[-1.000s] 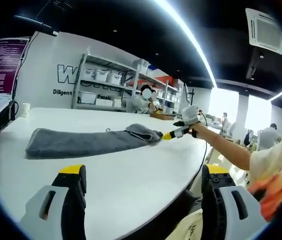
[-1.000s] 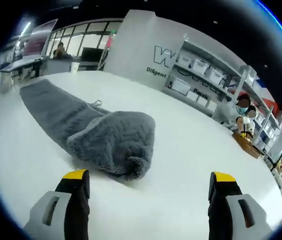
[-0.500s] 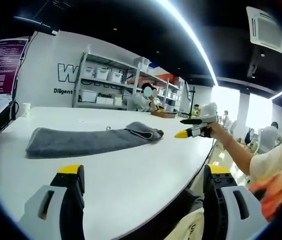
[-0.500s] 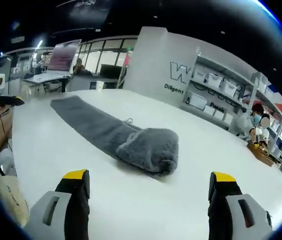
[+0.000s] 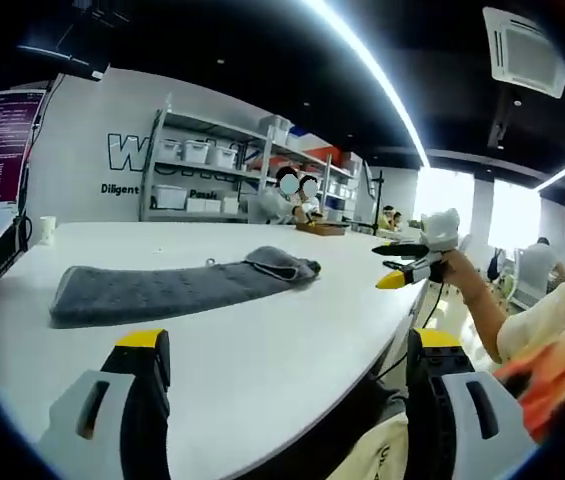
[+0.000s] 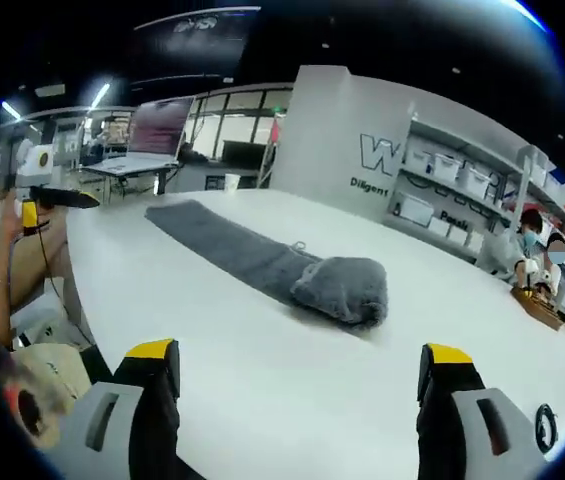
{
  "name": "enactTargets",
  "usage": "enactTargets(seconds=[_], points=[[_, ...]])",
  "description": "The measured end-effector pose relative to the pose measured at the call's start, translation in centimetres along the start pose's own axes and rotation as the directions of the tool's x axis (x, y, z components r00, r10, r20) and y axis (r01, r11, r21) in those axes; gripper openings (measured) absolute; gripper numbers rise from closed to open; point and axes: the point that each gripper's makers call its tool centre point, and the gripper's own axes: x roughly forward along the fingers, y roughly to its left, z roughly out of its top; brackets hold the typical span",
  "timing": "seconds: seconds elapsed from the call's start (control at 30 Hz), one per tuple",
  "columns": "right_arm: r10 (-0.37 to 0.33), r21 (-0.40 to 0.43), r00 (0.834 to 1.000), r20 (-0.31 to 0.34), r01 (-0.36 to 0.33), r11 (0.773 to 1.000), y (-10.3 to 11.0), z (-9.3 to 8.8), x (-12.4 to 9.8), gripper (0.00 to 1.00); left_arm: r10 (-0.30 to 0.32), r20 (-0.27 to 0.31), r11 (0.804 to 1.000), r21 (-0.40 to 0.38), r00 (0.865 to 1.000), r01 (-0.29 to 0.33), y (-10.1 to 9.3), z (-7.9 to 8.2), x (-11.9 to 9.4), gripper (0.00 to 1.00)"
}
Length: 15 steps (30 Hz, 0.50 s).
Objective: Open the folded towel by lifting each exposed corner and separating the folded layers until the towel lies flat within the target outline without major curled edges
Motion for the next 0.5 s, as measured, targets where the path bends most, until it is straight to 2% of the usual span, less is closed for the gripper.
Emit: enactTargets(seconds=[0.1, 0.17, 0.27, 0.37, 0.5], points=[[0.024, -0.021, 1.000, -0.012, -0.025, 0.999, 1.3, -0.2, -0.3, 0.99, -0.029, 0.011, 1.000, 0.010, 1.000, 0.029, -0.6, 0.3, -0.1, 0.97], [0.077, -0.058, 0.996, -0.040, -0.080, 0.995, 3.0, -0.8, -0.7, 0.99, -0.054, 0.028, 0.998, 0.013, 0.998, 0.054, -1.2, 0.7, -0.2, 0.97], [0.101, -0.061, 0.995, -0.003, -0.101, 0.993, 4.2, -0.8, -1.2, 0.99, -0.043, 0.028, 0.999, 0.015, 0.999, 0.043, -1.0, 0.8, -0.2, 0.97], [0.101, -0.065, 0.995, -0.003, -0.101, 0.993, 4.8, -1.2, -1.6, 0.99, -0.013, 0.007, 1.000, 0.018, 1.000, 0.013, -0.5, 0.3, 0.0, 0.97], [0.087, -0.035, 0.996, 0.007, -0.086, 0.996, 4.3, -1.4, -2.2, 0.99, -0.032, 0.009, 0.999, 0.018, 0.999, 0.032, -0.8, 0.2, 0.0, 0.97]])
